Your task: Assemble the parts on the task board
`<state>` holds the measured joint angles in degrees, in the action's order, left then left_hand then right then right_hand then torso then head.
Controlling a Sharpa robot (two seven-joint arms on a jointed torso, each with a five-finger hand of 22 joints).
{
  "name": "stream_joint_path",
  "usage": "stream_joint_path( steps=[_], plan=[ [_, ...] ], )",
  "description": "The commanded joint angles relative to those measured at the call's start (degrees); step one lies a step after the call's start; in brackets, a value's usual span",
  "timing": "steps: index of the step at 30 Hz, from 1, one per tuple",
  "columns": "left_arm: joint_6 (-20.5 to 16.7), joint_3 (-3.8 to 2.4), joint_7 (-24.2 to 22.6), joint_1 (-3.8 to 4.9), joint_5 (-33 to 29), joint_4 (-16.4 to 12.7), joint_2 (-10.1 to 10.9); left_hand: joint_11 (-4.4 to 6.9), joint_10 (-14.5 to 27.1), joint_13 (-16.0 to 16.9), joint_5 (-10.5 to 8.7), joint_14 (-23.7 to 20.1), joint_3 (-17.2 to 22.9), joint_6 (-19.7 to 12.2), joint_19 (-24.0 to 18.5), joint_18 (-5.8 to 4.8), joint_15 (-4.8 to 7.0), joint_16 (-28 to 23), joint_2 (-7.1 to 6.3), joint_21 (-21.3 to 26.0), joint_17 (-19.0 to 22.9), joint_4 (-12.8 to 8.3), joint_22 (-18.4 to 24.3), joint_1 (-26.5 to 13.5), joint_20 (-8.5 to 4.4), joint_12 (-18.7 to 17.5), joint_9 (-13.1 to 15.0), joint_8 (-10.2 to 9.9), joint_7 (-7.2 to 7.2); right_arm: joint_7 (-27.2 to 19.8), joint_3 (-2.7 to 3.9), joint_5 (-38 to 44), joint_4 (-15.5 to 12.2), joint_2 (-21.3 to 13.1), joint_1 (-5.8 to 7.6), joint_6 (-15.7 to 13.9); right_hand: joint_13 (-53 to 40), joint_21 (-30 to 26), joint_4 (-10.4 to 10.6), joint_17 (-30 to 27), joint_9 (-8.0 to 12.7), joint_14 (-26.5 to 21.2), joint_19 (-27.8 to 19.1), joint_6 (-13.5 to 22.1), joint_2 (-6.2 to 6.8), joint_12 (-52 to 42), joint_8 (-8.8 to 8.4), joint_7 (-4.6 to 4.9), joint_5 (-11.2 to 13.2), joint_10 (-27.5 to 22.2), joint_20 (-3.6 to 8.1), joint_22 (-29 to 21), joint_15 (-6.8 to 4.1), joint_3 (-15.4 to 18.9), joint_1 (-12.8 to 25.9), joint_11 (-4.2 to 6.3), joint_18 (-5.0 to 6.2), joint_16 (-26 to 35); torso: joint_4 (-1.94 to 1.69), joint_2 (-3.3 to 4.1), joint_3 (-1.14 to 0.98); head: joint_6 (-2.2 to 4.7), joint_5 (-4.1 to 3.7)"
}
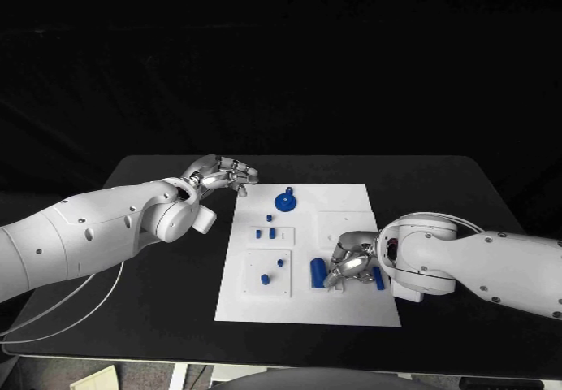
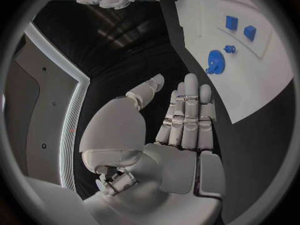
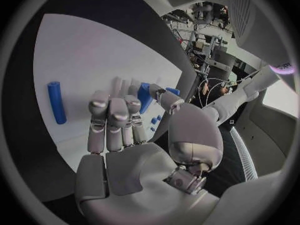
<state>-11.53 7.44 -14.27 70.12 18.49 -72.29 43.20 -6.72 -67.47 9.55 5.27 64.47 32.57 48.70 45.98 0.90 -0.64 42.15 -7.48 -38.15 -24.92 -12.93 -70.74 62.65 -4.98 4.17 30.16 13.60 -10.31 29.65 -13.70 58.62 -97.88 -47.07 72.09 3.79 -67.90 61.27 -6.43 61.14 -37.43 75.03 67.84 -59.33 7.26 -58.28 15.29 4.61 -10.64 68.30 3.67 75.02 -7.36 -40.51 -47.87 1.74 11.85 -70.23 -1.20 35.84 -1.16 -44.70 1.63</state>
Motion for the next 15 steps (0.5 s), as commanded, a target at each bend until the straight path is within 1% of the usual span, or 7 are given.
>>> stream_joint_path(
  steps=[1, 8, 12, 14, 15],
  plan=[
    [0.69, -0.04, -0.34, 0.03, -0.35, -0.14, -0.05, -0.08, 0.17, -0.07, 0.18, 0.41, -0.1, -0.25, 0.41, 1.18, 0.03, -0.3, 0.33, 0.39, -0.09, 0.28, -0.07, -0.39, -0.05, -0.02, -0.08, 0.22, 0.09, 0.32, 0.04, 1.03, 0.33, -0.13, 0.02, 1.51, -0.11, 0.23, -0.6, 0.07, 0.12, 0.06, -0.12, -0.64, -0.31, 0.32, -0.3, 0.07, -0.83, 0.39, -0.49, 0.55, -0.31, -0.01, 0.73, -0.06, 3.15, 0.38, 0.02, -0.02, -0.03, -0.03, -0.03],
    [0.71, -0.04, -0.29, 0.04, -0.35, -0.18, 0.0, -0.08, 0.17, -0.08, 0.18, 0.41, -0.1, -0.24, 0.41, 1.18, 0.03, -0.33, 0.34, 0.41, -0.13, 0.29, -0.09, -0.4, -0.05, -0.01, -0.08, 0.23, 0.1, 0.2, 0.03, 1.03, 0.38, -0.07, -0.14, 1.9, -0.15, 0.24, -1.14, 0.08, 0.14, 0.08, -0.12, -0.68, -0.34, 0.36, -0.39, 0.08, -1.63, 0.4, -0.54, 0.55, -0.3, 0.03, 1.05, -0.06, 3.15, 0.4, 0.04, 0.01, -0.07, -0.06, -0.02],
    [0.7, -0.04, -0.27, 0.04, -0.35, -0.2, 0.04, -0.08, 0.16, -0.08, 0.18, 0.41, -0.1, -0.23, 0.41, 1.18, 0.03, -0.35, 0.34, 0.41, -0.15, 0.3, -0.1, -0.4, -0.05, -0.01, -0.08, 0.24, 0.1, 0.06, 0.03, 0.98, 0.36, 0.14, -0.33, 1.91, -0.17, 0.26, -1.36, 0.09, 0.14, 0.09, -0.09, -0.72, -0.08, 0.38, -0.43, 0.1, -1.85, 0.4, -0.6, 0.55, -0.28, 0.33, 1.49, -0.07, 3.15, 0.42, 0.02, 0.02, -0.06, -0.07, 0.0],
    [0.71, -0.04, -0.27, 0.04, -0.35, -0.21, 0.04, -0.08, 0.16, -0.08, 0.18, 0.41, -0.1, -0.23, 0.41, 1.18, 0.03, -0.36, 0.33, 0.42, -0.16, 0.3, -0.11, -0.4, -0.05, -0.01, -0.08, 0.25, 0.11, 0.01, 0.03, 0.97, 0.37, 0.25, -0.4, 1.82, -0.18, 0.26, -1.37, 0.09, 0.15, 0.09, -0.08, -0.73, 0.19, 0.4, -0.47, 0.1, -1.55, 0.4, -0.63, 0.53, -0.27, 0.63, 1.93, -0.08, 3.15, 0.45, 0.02, 0.01, -0.04, -0.09, 0.02],
    [0.72, -0.04, -0.26, 0.04, -0.35, -0.2, 0.04, -0.08, 0.16, -0.08, 0.18, 0.42, -0.1, -0.23, 0.41, 1.18, 0.03, -0.36, 0.33, 0.42, -0.16, 0.3, -0.11, -0.4, -0.05, -0.01, -0.08, 0.25, 0.11, 0.0, 0.03, 0.96, 0.38, 0.27, -0.42, 1.74, -0.19, 0.24, -1.34, 0.09, 0.15, 0.1, -0.07, -0.76, 0.34, 0.43, -0.5, 0.09, -0.84, 0.41, -0.64, 0.51, -0.28, 0.81, 2.2, -0.08, 3.15, 0.47, 0.02, 0.0, -0.03, -0.09, 0.04]
  ],
)
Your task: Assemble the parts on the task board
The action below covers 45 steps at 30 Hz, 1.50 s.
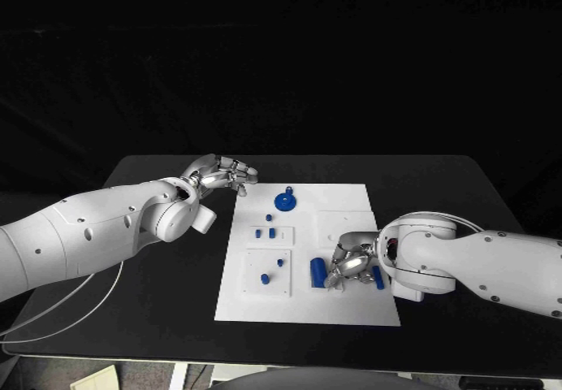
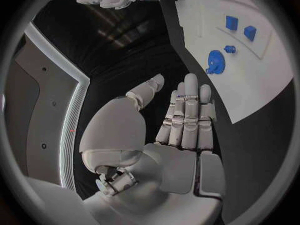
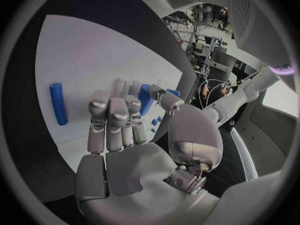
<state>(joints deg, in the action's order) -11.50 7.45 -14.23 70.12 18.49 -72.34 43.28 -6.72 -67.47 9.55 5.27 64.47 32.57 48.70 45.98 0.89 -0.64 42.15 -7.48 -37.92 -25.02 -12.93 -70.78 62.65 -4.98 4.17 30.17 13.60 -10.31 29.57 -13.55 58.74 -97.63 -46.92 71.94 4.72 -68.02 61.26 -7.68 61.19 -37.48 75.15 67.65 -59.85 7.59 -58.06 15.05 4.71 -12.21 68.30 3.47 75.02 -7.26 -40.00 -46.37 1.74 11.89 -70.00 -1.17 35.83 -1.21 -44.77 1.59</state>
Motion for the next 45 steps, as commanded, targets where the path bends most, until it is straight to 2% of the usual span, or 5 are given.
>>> stream_joint_path(
  steps=[1, 12, 33, 40, 45],
  plan=[
    [0.71, -0.05, -0.27, 0.04, -0.35, -0.17, -0.02, -0.08, 0.16, -0.08, 0.18, 0.42, -0.1, -0.23, 0.41, 1.19, 0.03, -0.36, 0.33, 0.2, -0.06, 0.3, -0.06, -0.4, -0.05, -0.01, -0.08, 0.25, 0.11, 0.11, -0.13, 0.84, 0.13, 0.14, -0.27, 0.78, -0.08, 0.22, -0.06, 0.05, 0.2, 0.0, 0.14, -0.24, 0.18, 0.23, -0.29, -0.04, 1.91, 0.43, -0.43, 0.48, -0.39, 0.45, 0.89, -0.08, 3.11, 0.26, -0.03, 0.01, 0.04, -0.08, 0.11],
    [0.77, -0.05, -0.26, 0.04, -0.35, -0.24, 0.08, -0.07, 0.14, -0.09, 0.19, 0.43, -0.08, -0.21, 0.41, 1.19, 0.03, -0.4, 0.33, 0.22, -0.12, 0.3, -0.09, -0.36, -0.05, 0.01, -0.08, 0.28, 0.13, 0.42, -0.12, 0.84, 0.41, 0.62, -0.35, 1.06, -0.16, 0.08, 0.71, 0.11, 0.19, 0.05, 0.22, -0.37, 1.73, 0.35, -0.48, -0.08, 7.3, 0.49, -0.28, 0.37, -0.47, 0.56, 1.41, 0.01, 3.11, 0.34, -0.08, -0.02, 0.08, -0.33, 0.21],
    [0.77, -0.05, -0.24, 0.04, -0.35, -0.2, 0.15, -0.07, 0.12, -0.1, 0.23, 0.44, -0.05, -0.2, 0.42, 1.19, 0.04, -0.47, 0.35, 0.26, -0.21, 0.28, -0.13, -0.3, -0.06, 0.02, -0.09, 0.32, 0.15, 0.19, -0.12, 1.5, 0.59, 0.59, -0.55, 0.33, -0.22, 0.08, 0.5, 0.15, 0.15, 0.07, 0.24, -0.42, 0.87, 0.37, -0.53, -0.08, 6.95, 0.53, -0.22, 0.38, -0.47, 0.45, 0.97, 0.01, 3.11, 0.34, 0.0, -0.01, 0.04, -0.47, 0.29],
    [0.77, -0.05, -0.23, 0.04, -0.35, -0.11, 0.16, -0.07, 0.12, -0.1, 0.24, 0.45, -0.05, -0.19, 0.43, 1.19, 0.04, -0.49, 0.37, 0.27, -0.25, 0.32, -0.15, -0.32, -0.05, 0.02, -0.09, 0.33, 0.16, -2.39, -0.09, -1.05, -0.52, -1.64, -0.54, -2.04, -0.25, -0.04, 1.26, 0.12, 0.15, 0.02, 0.23, -0.15, 3.93, 0.48, -0.76, -0.02, 7.82, 0.45, -0.29, 0.31, -0.45, 1.38, 2.09, -0.06, 3.11, 0.5, -0.01, -0.03, 0.0, -0.31, 0.17],
    [0.77, -0.05, -0.23, 0.04, -0.35, 0.01, 0.13, -0.07, 0.11, -0.11, 0.24, 0.45, -0.06, -0.19, 0.43, 1.18, 0.04, -0.51, 0.38, 0.27, -0.27, 0.34, -0.16, -0.34, -0.05, 0.02, -0.09, 0.34, 0.16, -4.09, 0.98, 0.26, -1.58, -4.26, -0.11, -3.37, -0.34, -0.24, 1.47, 0.02, -0.01, -0.1, 0.04, 0.4, 4.9, 0.58, -0.95, 0.1, 8.27, 0.14, -0.24, 0.23, -0.39, 2.88, 2.72, -0.15, 3.11, 0.76, 0.05, -0.05, 0.0, -0.07, 0.08]
  ],
)
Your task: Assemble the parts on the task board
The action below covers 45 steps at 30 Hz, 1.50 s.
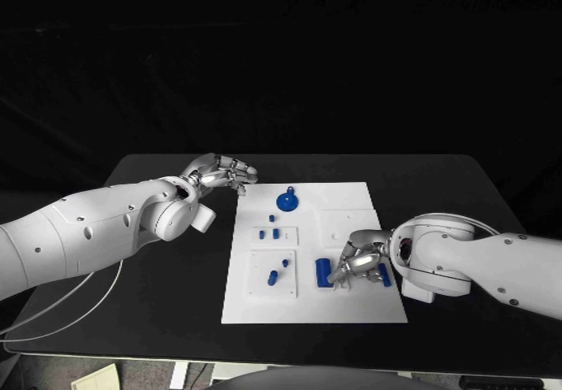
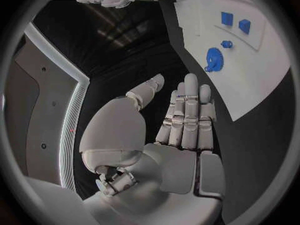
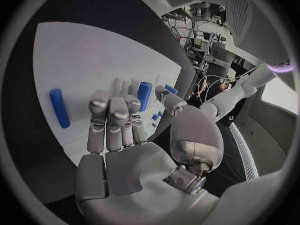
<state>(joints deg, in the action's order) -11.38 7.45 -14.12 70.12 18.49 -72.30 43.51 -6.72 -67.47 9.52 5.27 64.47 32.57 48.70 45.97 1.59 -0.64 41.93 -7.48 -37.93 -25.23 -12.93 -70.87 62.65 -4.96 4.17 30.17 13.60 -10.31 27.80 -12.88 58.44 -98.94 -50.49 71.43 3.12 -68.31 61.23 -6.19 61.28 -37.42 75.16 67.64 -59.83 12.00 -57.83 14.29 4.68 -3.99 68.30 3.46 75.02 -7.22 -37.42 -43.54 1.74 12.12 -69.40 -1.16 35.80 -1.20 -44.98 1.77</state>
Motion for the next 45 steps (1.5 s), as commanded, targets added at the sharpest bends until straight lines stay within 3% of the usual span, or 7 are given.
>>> stream_joint_path(
  steps=[1, 6, 18, 23, 35, 38, 45],
  plan=[
    [0.66, -0.05, -0.36, 0.04, -0.35, -0.03, -0.14, -0.07, 0.11, -0.07, 0.24, 0.45, -0.06, -0.19, 0.44, 0.48, 0.04, -0.29, 0.38, 0.28, -0.07, 0.34, -0.08, -0.35, -0.06, 0.02, -0.1, 0.34, 0.16, -2.32, 0.39, 0.68, -0.28, -1.06, 0.66, -1.82, -0.06, -0.23, -0.03, -0.08, -0.09, -0.11, 0.04, 0.4, 0.49, 0.35, -0.19, 0.13, 0.09, 0.14, -0.22, 0.23, -0.43, 0.37, -0.13, -0.15, 2.88, 0.17, 0.06, -0.03, 0.0, 0.19, -0.16],
    [0.72, -0.05, -0.34, 0.04, -0.35, 0.11, -0.18, -0.07, 0.1, -0.07, 0.24, 0.46, -0.07, -0.19, 0.44, 0.48, 0.04, -0.31, 0.38, 0.29, -0.09, 0.36, -0.09, -0.36, -0.06, 0.03, -0.1, 0.35, 0.16, -2.54, 1.45, 1.23, -0.83, -3.09, 1.25, -1.89, -0.22, -0.25, -0.42, -0.03, -0.25, 0.01, 0.18, 1.06, -0.09, 0.18, -0.42, 0.25, 0.17, 0.23, 0.04, 0.18, -0.38, 0.67, -1.17, -0.25, 2.88, 0.14, 0.02, -0.01, 0.02, 0.44, -0.48],
    [0.65, -0.04, -0.29, 0.04, -0.35, 0.28, -0.28, -0.06, 0.09, -0.08, 0.23, 0.47, -0.07, -0.19, 0.45, 0.48, 0.04, -0.35, 0.37, 0.31, -0.16, 0.38, -0.12, -0.37, -0.06, 0.04, -0.1, 0.37, 0.16, -0.57, 1.61, 1.4, 0.47, -6.1, 2.8, -0.3, -0.49, -0.18, -1.17, 0.15, -0.6, 0.14, 0.38, 1.44, -0.9, -0.13, -0.47, 0.37, 0.49, 0.31, 0.29, 0.21, -0.25, 0.66, -2.92, -0.37, 2.88, -0.05, -0.05, 0.03, -0.03, 1.13, -1.35],
    [0.65, -0.04, -0.31, 0.04, -0.35, 0.12, -0.32, -0.06, 0.08, -0.08, 0.23, 0.47, -0.07, -0.18, 0.45, 0.48, 0.04, -0.36, 0.35, 0.32, -0.18, 0.37, -0.13, -0.37, -0.07, 0.04, -0.1, 0.38, 0.17, 3.11, 1.59, 6.04, 0.69, -8.45, 3.16, 4.11, -0.54, -0.23, -1.81, 0.18, -0.95, 0.21, 0.51, 1.04, -0.85, -0.16, -0.22, 0.27, 0.88, 0.42, 0.39, 0.17, -0.3, -2.22, -6.28, -0.29, 2.88, -0.04, -0.05, 0.01, 0.02, 1.45, -2.19],
    [0.65, -0.04, -0.32, 0.04, -0.35, -0.13, -0.04, -0.05, 0.05, -0.08, 0.22, 0.49, -0.08, -0.16, 0.46, 0.48, 0.05, -0.4, 0.33, 0.33, -0.24, 0.39, -0.17, -0.37, -0.07, 0.05, -0.1, 0.41, 0.18, 5.7, 1.23, 10.15, -1.4, -13.26, 3.15, 4.49, -0.53, -0.04, -0.89, 0.24, -1.91, 0.36, 0.6, 0.08, 0.74, -0.18, 0.53, 0.1, 1.17, 0.71, -0.17, 0.32, -0.3, -4.12, -6.81, -0.17, 2.88, -0.15, -0.02, -0.02, 0.04, 1.49, -4.09],
    [0.67, -0.03, -0.32, 0.04, -0.35, -0.22, 0.11, -0.05, 0.05, -0.08, 0.22, 0.49, -0.08, -0.15, 0.46, 0.48, 0.05, -0.41, 0.33, 0.34, -0.26, 0.39, -0.17, -0.37, -0.07, 0.06, -0.1, 0.42, 0.18, 5.92, 0.65, 10.76, -1.39, -13.14, 3.13, 4.79, -0.52, -0.01, -0.61, 0.27, -2.04, 0.35, 0.6, 0.42, 0.98, -0.15, 0.42, 0.12, 1.19, 0.73, -0.22, 0.34, -0.34, -4.24, -6.67, -0.17, 2.88, -0.18, 0.0, 0.02, -0.01, 1.47, -4.15],
    [0.71, -0.03, -0.38, 0.02, -0.35, -0.27, 0.23, -0.05, 0.03, -0.08, 0.21, 0.5, -0.08, -0.13, 0.47, 0.47, 0.06, -0.43, 0.35, 0.35, -0.29, 0.42, -0.19, -0.38, -0.07, 0.07, -0.1, 0.44, 0.19, 5.99, 0.32, 13.02, -0.62, -12.06, 2.65, 3.63, -0.49, 0.03, 0.14, 0.3, -1.97, 0.33, 0.59, 1.34, 1.22, -0.09, -0.12, 0.39, 1.19, 0.77, -0.27, 0.36, -0.11, -4.51, -6.33, -0.42, 2.88, -0.19, -0.05, 0.08, -0.02, 1.43, -4.33]
  ],
)
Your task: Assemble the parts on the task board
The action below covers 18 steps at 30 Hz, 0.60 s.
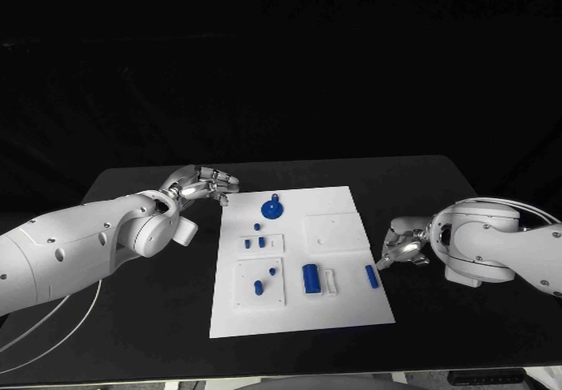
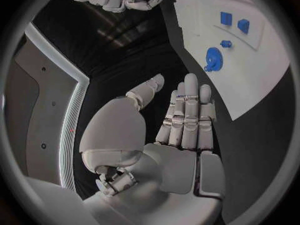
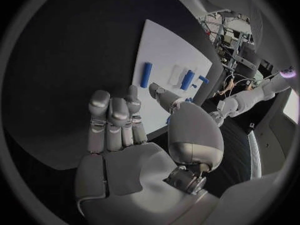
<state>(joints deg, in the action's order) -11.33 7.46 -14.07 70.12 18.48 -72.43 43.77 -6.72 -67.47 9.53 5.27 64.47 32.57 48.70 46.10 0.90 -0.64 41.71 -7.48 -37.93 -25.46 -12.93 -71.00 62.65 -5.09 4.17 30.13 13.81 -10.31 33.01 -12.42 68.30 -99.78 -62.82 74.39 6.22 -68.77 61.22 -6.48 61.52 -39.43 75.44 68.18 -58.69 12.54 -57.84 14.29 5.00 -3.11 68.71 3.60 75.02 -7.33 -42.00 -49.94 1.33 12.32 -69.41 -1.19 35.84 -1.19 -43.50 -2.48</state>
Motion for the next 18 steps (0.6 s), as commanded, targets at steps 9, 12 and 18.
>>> stream_joint_path(
  steps=[9, 12, 18],
  plan=[
    [0.77, -0.04, -0.47, 0.02, -0.34, -0.25, -0.09, -0.04, -0.01, -0.09, 0.22, 0.51, -0.08, -0.1, 0.35, 1.16, 0.06, -0.25, 0.39, 0.37, -0.13, 0.47, -0.08, -0.4, 0.06, 0.08, -0.06, 0.27, 0.21, 0.41, -0.57, 3.48, 0.63, 2.25, -1.69, -0.84, -0.03, 0.1, 1.06, 0.08, -0.1, 0.07, 0.07, -0.16, 0.69, -0.08, 0.03, 0.01, 0.31, 0.43, -0.45, 0.38, -0.01, -0.09, 0.34, 0.04, 2.68, -0.23, -0.08, 0.03, 0.02, -0.34, -0.03],
    [0.76, -0.04, -0.47, 0.02, -0.34, -0.29, -0.05, -0.04, -0.01, -0.1, 0.22, 0.52, -0.08, -0.09, 0.35, 1.16, 0.06, -0.26, 0.4, 0.37, -0.15, 0.48, -0.09, -0.42, 0.06, 0.08, -0.07, 0.28, 0.21, 0.42, -0.61, 3.48, 0.62, 2.54, -1.93, -0.62, -0.02, 0.11, 1.24, 0.09, -0.13, 0.08, 0.08, -0.23, 0.67, -0.08, 0.05, -0.01, 0.31, 0.46, -0.47, 0.38, -0.02, -0.11, 0.44, 0.05, 2.68, -0.24, -0.07, 0.01, 0.03, -0.42, 0.11],
    [0.77, -0.04, -0.48, 0.02, -0.34, -0.29, 0.0, -0.04, -0.02, -0.1, 0.22, 0.52, -0.09, -0.1, 0.35, 1.16, 0.06, -0.29, 0.4, 0.38, -0.18, 0.49, -0.11, -0.43, 0.05, 0.09, -0.07, 0.29, 0.21, 0.38, -0.77, 3.34, 0.75, 3.4, -2.59, -0.16, -0.02, 0.14, 1.36, 0.1, -0.18, 0.09, 0.09, -0.38, 0.62, -0.08, 0.12, -0.05, 0.31, 0.49, -0.48, 0.4, -0.04, -0.15, 0.46, 0.09, 2.68, -0.27, -0.05, -0.03, 0.05, -0.59, 0.13]
  ],
)
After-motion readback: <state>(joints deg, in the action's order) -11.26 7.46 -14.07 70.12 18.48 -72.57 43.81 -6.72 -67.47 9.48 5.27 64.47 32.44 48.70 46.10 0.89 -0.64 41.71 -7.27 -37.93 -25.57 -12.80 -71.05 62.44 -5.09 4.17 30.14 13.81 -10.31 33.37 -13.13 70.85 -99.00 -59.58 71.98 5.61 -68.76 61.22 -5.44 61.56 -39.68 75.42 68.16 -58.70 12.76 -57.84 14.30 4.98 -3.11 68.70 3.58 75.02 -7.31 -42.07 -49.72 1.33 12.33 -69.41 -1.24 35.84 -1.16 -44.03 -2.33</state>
